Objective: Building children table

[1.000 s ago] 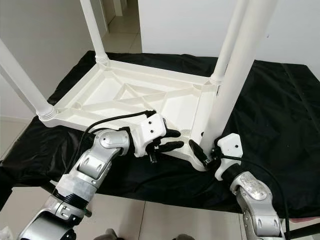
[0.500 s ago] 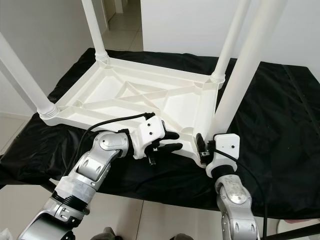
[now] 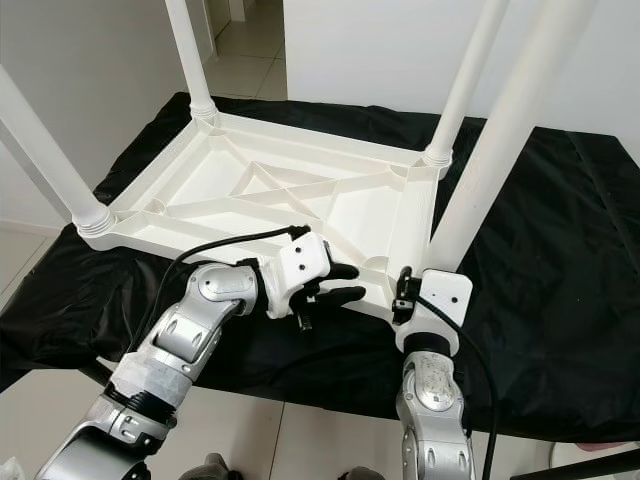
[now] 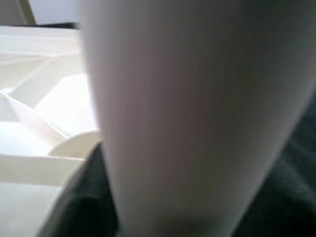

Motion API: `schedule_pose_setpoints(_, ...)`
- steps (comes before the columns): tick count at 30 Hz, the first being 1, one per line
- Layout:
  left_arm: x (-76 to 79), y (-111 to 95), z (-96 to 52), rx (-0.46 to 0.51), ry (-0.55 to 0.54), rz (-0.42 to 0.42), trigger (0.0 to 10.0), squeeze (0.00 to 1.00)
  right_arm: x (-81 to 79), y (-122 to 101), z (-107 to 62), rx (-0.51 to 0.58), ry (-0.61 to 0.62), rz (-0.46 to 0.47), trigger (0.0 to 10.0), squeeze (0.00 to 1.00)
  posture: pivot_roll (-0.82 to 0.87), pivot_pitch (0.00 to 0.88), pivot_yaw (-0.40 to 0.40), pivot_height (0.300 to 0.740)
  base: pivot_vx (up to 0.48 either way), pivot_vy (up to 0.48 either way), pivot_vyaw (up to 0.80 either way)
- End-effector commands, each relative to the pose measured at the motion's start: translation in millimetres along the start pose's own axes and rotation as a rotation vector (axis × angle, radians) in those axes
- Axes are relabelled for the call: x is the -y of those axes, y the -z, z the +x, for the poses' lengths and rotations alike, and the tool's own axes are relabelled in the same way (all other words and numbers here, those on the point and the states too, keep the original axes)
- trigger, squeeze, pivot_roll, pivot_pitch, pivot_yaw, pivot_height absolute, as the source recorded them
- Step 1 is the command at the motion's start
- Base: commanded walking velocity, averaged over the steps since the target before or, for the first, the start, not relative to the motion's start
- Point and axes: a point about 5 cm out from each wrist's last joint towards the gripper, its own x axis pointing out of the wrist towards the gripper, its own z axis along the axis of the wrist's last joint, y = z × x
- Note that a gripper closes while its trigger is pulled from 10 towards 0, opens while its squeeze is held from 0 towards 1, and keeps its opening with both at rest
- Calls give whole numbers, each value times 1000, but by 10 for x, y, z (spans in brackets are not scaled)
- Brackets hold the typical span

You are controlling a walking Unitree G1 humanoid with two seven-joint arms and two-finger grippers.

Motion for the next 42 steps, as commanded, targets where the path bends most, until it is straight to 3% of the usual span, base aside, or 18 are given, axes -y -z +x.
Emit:
schedule_pose_setpoints(1,-50,25,-7,-8,-102,0,10000,0,23,44,-10,-24,24,-14,10000,910,-32,0,6,740,0,0,0)
schedule_pose_setpoints(2,-50,25,-7,-8,-102,0,10000,0,23,44,-10,-24,24,-14,10000,910,-32,0,6,740,0,0,0)
schedule_pose_setpoints(3,-45,25,-3,-5,-100,-3,10000,0,69,4,3,0,-8,5,10000,1000,-32,0,4,740,0,0,0)
schedule_pose_setpoints(9,-31,30,-3,-2,-95,-6,10000,0,155,-61,44,32,-100,9,10000,1000,-33,0,2,740,0,0,0)
schedule_pose_setpoints(10,-25,40,-16,-3,-91,-8,10000,0,190,-86,70,43,-162,5,10000,0,-34,0,3,740,0,0,0)
schedule_pose_setpoints(12,-4,76,-67,-2,-68,-14,10000,0,254,-113,127,58,-299,-40,10000,0,-29,0,0,740,0,0,0)
schedule_pose_setpoints(17,15,101,-121,2,-42,-27,10000,0,269,-131,170,74,-405,-86,10000,0,-30,0,3,740,0,0,0)
schedule_pose_setpoints(19,44,81,-184,30,-5,-50,10000,0,237,-117,198,70,-518,-109,10000,0,-30,0,6,740,0,0,0)
schedule_pose_setpoints(23,61,65,-211,41,17,-55,10000,0,210,-111,215,65,-581,-126,10000,0,-27,0,7,740,0,0,0)
schedule_pose_setpoints(26,140,33,-247,56,83,-49,10000,0,135,-54,256,23,-767,-171,10000,0,-21,0,6,740,0,0,0)
schedule_pose_setpoints(28,172,19,-256,63,104,-46,10000,0,151,-21,279,7,-782,-191,10000,0,-15,0,4,740,0,0,0)
schedule_pose_setpoints(29,199,15,-262,62,117,-49,10000,0,176,4,300,-3,-781,-204,9255,0,-14,0,3,740,0,0,0)
schedule_pose_setpoints(30,215,13,-266,60,126,-51,10000,0,193,18,315,-8,-780,-210,9255,0,-13,0,3,740,0,0,0)
schedule_pose_setpoints(31,236,12,-273,60,136,-49,10000,0,214,34,320,-17,-789,-212,3569,0,-11,0,2,740,0,0,0)
schedule_pose_setpoints(34,251,16,-282,56,141,-49,10000,0,239,52,326,-23,-799,-212,3294,0,-9,0,1,740,0,0,0)
schedule_pose_setpoints(35,263,15,-290,55,146,-46,10000,0,270,62,330,-29,-800,-205,0,0,-6,0,0,740,0,0,0)
schedule_pose_setpoints(42,262,15,-288,42,137,-37,10000,0,319,79,306,-34,-788,-162,0,0,-7,0,-4,740,0,0,0)
